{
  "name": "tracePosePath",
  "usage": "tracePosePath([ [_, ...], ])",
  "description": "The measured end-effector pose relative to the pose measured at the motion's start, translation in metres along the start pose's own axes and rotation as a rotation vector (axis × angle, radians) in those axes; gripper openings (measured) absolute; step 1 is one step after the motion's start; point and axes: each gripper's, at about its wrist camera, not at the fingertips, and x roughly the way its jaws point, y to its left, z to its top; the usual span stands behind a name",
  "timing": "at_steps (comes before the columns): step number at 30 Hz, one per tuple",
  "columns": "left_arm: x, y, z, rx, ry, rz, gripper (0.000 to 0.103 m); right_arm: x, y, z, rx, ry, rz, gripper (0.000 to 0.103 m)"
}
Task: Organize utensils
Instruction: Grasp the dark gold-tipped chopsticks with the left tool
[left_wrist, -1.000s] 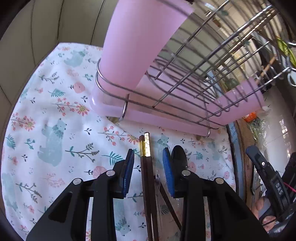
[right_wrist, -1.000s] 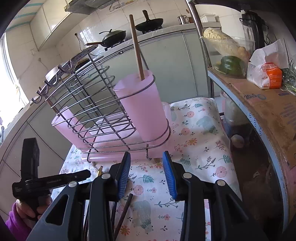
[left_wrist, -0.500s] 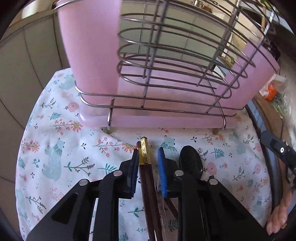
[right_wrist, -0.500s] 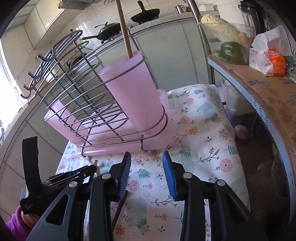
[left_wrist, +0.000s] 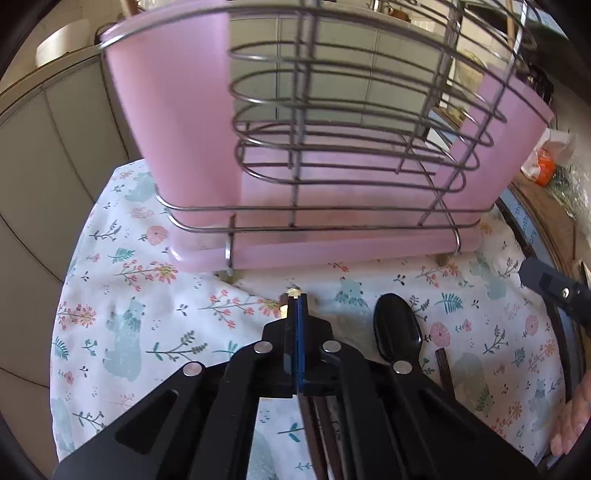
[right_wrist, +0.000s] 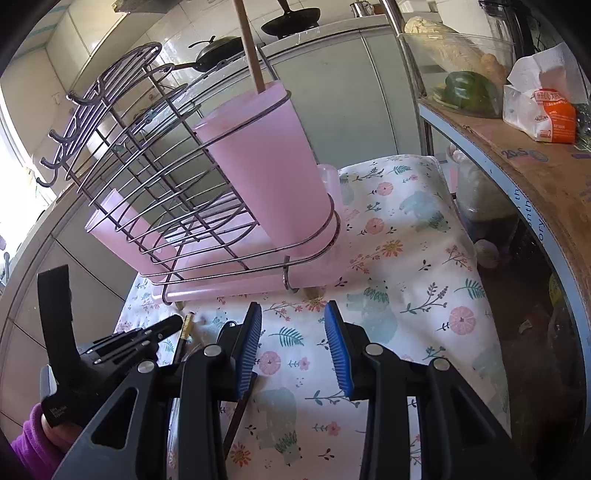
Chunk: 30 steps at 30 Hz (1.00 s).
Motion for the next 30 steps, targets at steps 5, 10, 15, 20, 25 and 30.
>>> tracePosePath([
  [5,-0.008,0.029,0.004,-0.094,0.01,-0.033,0.0,0.001,0.002,0.0,-0.007,0.006,0.008,0.035],
  [10,-0.002,0.045,0.007,-0.192,0.109,-0.21,0.0,0.002,0.004,-0.002,-0.011,0.015,0.017,0.035],
  [15,0.011,0.05,0.004,-0.246,0.161,-0.279,0.003,0.002,0.004,-0.001,-0.013,0.016,0.019,0.035],
  [20,0.018,0.059,0.003,-0.285,0.171,-0.347,0.003,0.003,0.002,-0.001,-0.008,0.019,0.021,0.035],
  [25,0.024,0.075,0.002,-0.356,0.186,-0.413,0.003,0.004,0.002,-0.001,-0.01,0.023,0.024,0.035],
  [30,0.025,0.09,0.001,-0.383,0.18,-0.445,0.001,0.007,0.003,-0.001,-0.008,0.029,0.025,0.035],
])
